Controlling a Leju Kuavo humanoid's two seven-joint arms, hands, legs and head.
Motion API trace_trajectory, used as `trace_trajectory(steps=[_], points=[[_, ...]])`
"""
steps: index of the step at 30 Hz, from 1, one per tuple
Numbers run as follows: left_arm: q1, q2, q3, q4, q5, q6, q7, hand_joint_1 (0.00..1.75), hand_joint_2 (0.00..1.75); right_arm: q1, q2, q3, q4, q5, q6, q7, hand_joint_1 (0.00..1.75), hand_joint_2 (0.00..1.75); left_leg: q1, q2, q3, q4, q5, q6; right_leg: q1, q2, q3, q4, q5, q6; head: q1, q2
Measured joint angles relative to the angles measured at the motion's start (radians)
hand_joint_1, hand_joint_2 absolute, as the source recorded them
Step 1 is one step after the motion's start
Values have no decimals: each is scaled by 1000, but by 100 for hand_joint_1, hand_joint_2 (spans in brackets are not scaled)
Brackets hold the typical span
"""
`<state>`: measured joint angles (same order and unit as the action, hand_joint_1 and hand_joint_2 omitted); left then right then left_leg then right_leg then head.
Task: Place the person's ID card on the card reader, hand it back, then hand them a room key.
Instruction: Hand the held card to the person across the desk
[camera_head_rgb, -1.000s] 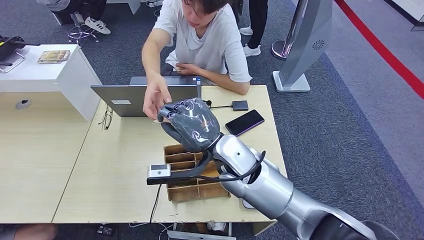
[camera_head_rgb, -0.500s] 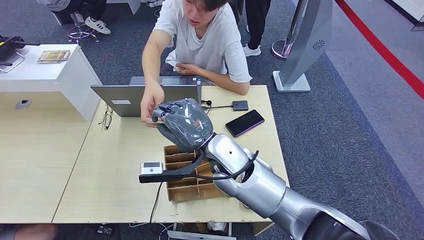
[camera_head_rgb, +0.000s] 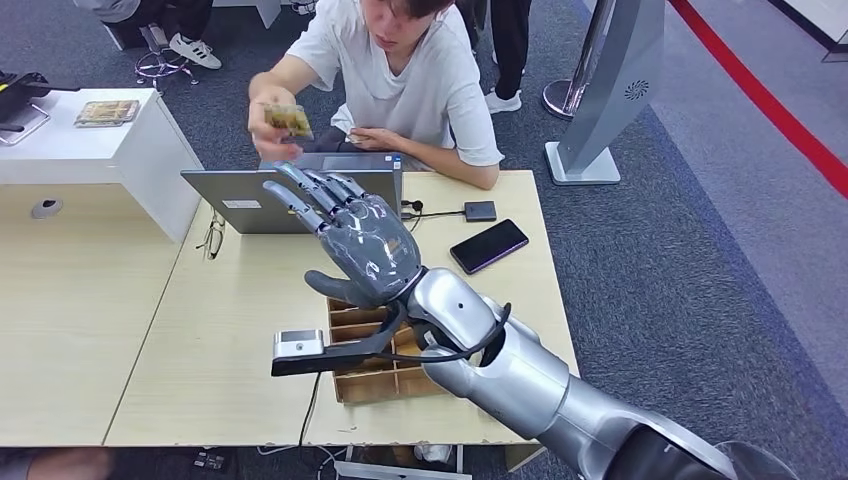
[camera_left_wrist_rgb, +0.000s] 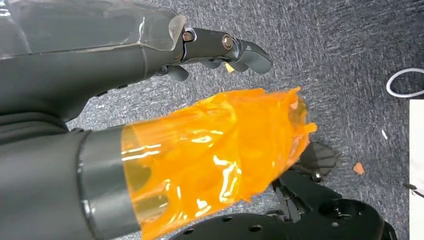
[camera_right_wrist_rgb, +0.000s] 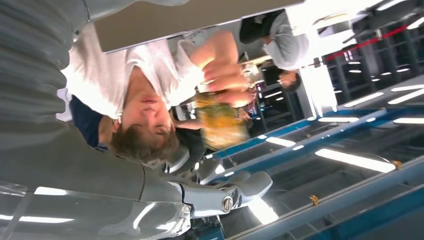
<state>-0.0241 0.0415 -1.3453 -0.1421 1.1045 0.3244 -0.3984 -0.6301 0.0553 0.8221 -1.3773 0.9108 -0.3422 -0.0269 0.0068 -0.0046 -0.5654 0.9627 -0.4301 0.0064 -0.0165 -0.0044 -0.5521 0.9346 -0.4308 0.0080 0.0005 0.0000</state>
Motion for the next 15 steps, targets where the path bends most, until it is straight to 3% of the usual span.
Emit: trace_trajectory(steps=[1,6,15], points=[[0,0,0,0,2,0,0,0,0,2,0,-1,-8,-15,0,-6,0,0,0,0,0,0,0,0,0,0,0,0,0,0,0,0],[-2,-14,-1,0,14,10,20,0,0,33,-5,-20,-78,-174,26,-76,0,0,0,0,0,0,0,0,0,0,0,-1,0,0,0,0],[-6,-50,13,26,53,-13,-5,0,0,111,-19,-68,-186,-528,167,-201,0,0,0,0,0,0,-1,-1,0,0,0,-1,0,-1,0,0]])
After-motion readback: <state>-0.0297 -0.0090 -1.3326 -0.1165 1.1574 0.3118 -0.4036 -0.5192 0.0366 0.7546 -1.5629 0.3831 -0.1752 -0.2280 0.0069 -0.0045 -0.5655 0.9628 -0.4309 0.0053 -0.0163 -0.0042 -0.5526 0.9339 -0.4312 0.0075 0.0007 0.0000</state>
